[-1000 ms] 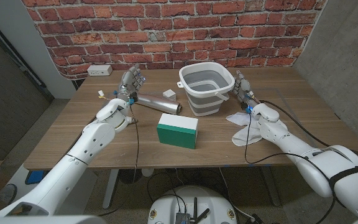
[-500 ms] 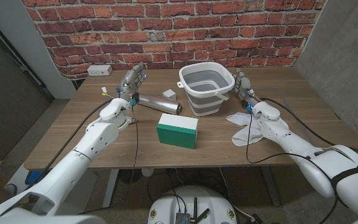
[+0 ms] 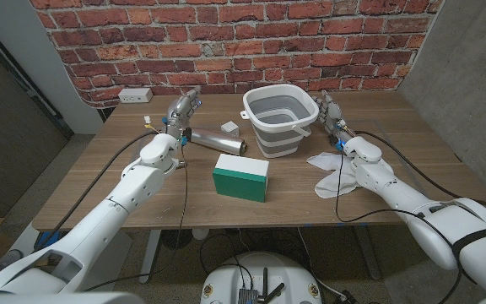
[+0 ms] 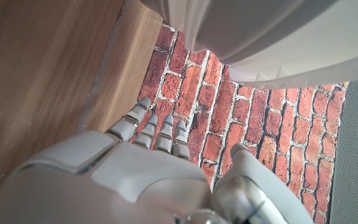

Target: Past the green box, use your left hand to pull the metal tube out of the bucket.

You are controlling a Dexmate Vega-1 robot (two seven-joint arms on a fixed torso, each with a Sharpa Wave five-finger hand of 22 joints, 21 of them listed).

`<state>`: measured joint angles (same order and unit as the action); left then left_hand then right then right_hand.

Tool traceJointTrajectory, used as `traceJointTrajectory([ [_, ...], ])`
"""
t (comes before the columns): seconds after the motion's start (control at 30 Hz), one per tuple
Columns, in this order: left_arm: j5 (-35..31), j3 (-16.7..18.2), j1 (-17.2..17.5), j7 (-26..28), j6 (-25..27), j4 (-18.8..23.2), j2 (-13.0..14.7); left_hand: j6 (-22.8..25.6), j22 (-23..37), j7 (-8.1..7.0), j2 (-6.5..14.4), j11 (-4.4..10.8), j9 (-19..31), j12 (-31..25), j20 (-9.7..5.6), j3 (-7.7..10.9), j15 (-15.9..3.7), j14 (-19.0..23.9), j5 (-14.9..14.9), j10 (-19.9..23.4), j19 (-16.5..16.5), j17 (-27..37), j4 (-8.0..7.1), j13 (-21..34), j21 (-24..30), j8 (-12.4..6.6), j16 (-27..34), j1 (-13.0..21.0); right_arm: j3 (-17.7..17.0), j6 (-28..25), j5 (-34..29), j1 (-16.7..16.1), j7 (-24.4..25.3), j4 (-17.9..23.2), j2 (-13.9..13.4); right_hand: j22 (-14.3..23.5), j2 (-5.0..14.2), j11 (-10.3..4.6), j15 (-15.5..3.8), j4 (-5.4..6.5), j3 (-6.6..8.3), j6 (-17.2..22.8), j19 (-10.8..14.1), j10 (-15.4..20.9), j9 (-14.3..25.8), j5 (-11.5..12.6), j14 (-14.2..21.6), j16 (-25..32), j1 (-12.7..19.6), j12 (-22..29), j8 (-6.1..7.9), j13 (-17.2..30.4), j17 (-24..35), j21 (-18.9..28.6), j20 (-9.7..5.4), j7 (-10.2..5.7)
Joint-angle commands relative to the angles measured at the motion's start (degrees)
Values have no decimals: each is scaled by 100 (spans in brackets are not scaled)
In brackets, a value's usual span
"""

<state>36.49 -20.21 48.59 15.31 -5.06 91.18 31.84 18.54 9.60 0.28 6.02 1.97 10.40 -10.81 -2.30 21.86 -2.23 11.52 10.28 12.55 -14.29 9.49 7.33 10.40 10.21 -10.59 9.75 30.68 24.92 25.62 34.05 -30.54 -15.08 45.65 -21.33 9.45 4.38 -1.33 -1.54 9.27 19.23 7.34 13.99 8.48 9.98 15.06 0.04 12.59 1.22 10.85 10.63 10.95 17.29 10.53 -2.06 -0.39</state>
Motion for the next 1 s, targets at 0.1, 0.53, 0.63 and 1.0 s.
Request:
traceJointTrajectory([
  [0.1, -562, -137, -99, -37, 59, -113, 54, -141, 9, -83, 105, -35, 1, 9, -411, -31, 2, -128, -25, -78, 132, 31, -130, -5, 4, 44, 1, -239, -56, 9, 32, -110, 79, 119, -83, 16, 265, 30, -16, -22, -32, -58, -27, -21, 26, 31, -86, -21, -48, 7, -6, 1, 7, -5, -25, 0],
  [0.53, -702, -145, -30, -76, -51, -202, 20, -313, 5, -173, 189, -1, -7, 35, -418, -35, -15, -282, -31, -228, 320, 27, -199, -9, -14, 64, -7, -453, -102, -87, -36, -355, 439, 482, -256, 15, 243, 26, -32, -26, -55, -95, -93, -69, 24, 24, -118, -26, -54, -2, -7, -3, 9, -14, -53, 14],
  [0.63, -717, -157, -55, -145, -73, -262, 25, -337, 5, -172, 195, 2, -8, 31, -427, -34, -20, -283, -31, -232, 333, 26, -201, -10, -12, 66, -2, -473, -131, -151, -55, -474, 612, 689, -331, 14, 241, 20, -41, -26, -57, -95, -95, -69, 23, 24, -121, -26, -54, 0, -5, -3, 9, -12, -61, 8],
  [1.0, -663, -128, -77, -309, -284, -535, -53, -408, 3, -147, 208, 5, -12, 33, -420, -26, -20, -321, -30, -282, 379, 20, -198, -11, -6, 68, 1, -531, -252, -446, -89, -1004, 1250, 1555, -594, 13, 236, 19, -52, -31, -62, -91, -97, -57, 23, 22, -116, -23, -49, 9, 2, -5, 6, -5, -70, 9],
])
